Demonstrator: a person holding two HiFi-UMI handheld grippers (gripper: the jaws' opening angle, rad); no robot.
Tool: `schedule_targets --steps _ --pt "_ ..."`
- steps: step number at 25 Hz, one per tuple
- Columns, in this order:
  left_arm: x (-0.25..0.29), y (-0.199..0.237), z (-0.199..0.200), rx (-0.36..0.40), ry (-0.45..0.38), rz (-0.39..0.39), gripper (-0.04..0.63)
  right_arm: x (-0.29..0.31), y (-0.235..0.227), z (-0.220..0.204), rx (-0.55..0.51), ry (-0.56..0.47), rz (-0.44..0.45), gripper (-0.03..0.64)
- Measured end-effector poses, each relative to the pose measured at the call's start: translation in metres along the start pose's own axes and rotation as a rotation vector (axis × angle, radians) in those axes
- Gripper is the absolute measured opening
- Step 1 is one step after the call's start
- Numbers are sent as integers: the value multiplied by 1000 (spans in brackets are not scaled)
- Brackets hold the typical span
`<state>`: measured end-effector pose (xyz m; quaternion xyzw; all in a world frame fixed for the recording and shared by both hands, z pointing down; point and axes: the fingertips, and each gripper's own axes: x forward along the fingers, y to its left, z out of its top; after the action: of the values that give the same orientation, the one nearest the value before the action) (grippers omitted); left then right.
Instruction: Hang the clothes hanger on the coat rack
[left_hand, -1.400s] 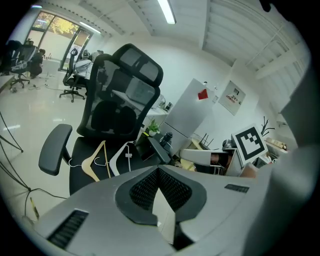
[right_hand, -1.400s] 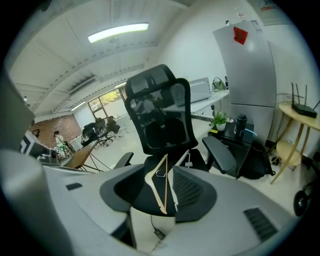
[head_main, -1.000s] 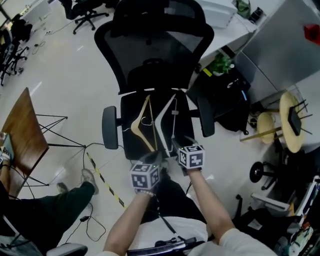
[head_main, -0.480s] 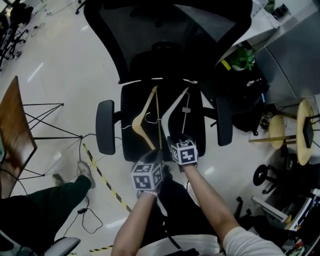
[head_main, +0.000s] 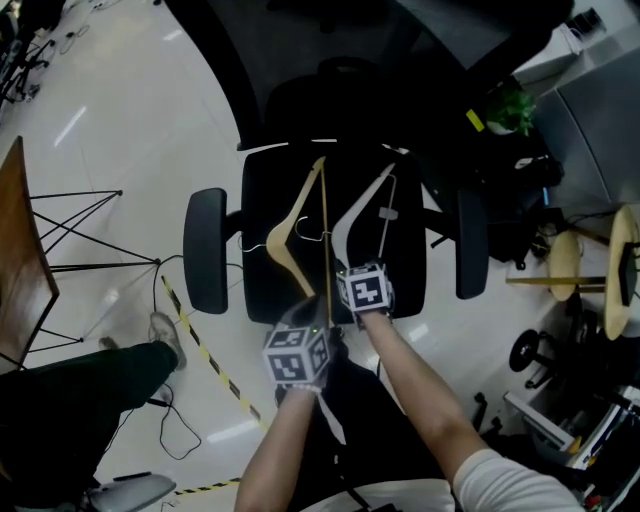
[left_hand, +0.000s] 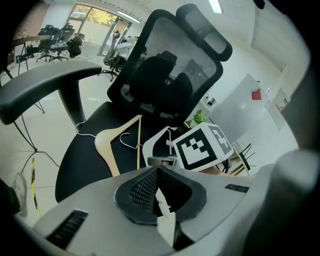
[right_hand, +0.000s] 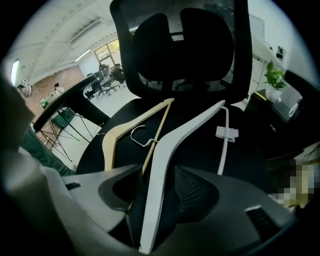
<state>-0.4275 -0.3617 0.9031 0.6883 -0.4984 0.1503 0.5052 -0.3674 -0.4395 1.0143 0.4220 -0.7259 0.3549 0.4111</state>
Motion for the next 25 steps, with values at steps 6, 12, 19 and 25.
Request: schedule_targets --steps 6,12,19,25 --pt "8 6 -6 -27 -1 4 -2 24 1 -6 -12 35 -9 233" --pt "12 14 -7 -42 -7 12 -2 40 2 -11 -48 98 -36 231" --pt "5 16 -11 -56 -8 15 -2 51 4 -22 -57 172 -59 167" --pt "-6 18 -12 -57 -10 18 -2 42 -7 -13 33 101 -61 152"
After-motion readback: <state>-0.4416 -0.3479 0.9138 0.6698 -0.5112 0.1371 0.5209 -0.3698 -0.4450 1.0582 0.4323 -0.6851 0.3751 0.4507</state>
